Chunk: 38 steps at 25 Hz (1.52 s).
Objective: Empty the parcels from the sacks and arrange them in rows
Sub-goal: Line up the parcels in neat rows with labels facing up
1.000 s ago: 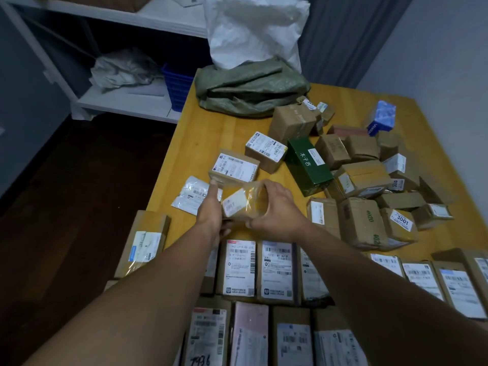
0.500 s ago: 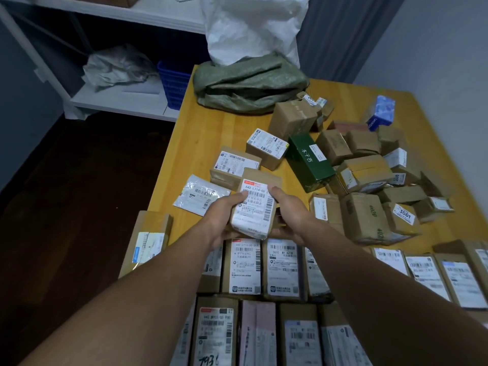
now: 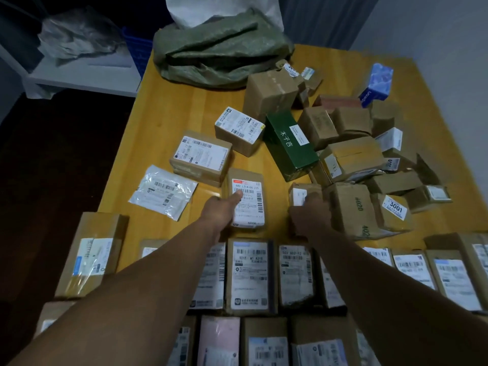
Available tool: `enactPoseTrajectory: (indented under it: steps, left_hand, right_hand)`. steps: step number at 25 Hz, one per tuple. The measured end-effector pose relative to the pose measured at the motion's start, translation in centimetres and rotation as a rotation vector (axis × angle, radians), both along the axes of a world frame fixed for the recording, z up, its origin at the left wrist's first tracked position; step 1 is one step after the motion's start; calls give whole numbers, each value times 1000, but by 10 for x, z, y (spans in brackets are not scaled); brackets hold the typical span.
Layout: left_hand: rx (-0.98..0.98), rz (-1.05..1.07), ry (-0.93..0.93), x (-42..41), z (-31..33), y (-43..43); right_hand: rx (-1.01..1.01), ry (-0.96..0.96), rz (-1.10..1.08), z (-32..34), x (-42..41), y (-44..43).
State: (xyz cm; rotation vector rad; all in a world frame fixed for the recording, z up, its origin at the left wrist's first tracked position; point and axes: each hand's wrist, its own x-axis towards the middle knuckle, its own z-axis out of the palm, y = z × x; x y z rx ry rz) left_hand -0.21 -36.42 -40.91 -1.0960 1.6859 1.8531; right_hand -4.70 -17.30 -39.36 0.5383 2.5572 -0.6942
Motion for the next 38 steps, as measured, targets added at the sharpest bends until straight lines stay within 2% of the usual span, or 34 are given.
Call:
enactPoseTrajectory:
  steps: [4, 8, 12, 18, 23, 26, 33, 38]
  left_hand:
    - [-11, -4, -19, -12, -23, 15]
    - [-65, 14, -55, -18, -41, 19]
    - [-119, 64, -88, -20, -47, 12]
    - [-295, 120, -11, -9, -26, 1]
    - [-228, 171, 122, 0, 20, -9]
    - [-192, 170, 184, 10, 47, -26]
    - [-64, 168, 198, 48, 69, -77]
    - [181, 150, 230, 76, 84, -102]
  right_hand:
    - [130, -20, 90, -28, -3, 16]
    - [179, -76, 107, -46, -5, 22]
    - [196, -32, 102, -55, -3, 22]
    - [-131, 68, -166, -32, -4, 11]
    - [-647, 174, -299, 21, 6, 0]
    - [-822, 131, -270, 47, 20, -27]
    - [-1024, 4, -184, 75, 61, -100]
    - [-1231, -251, -149, 86, 89, -135]
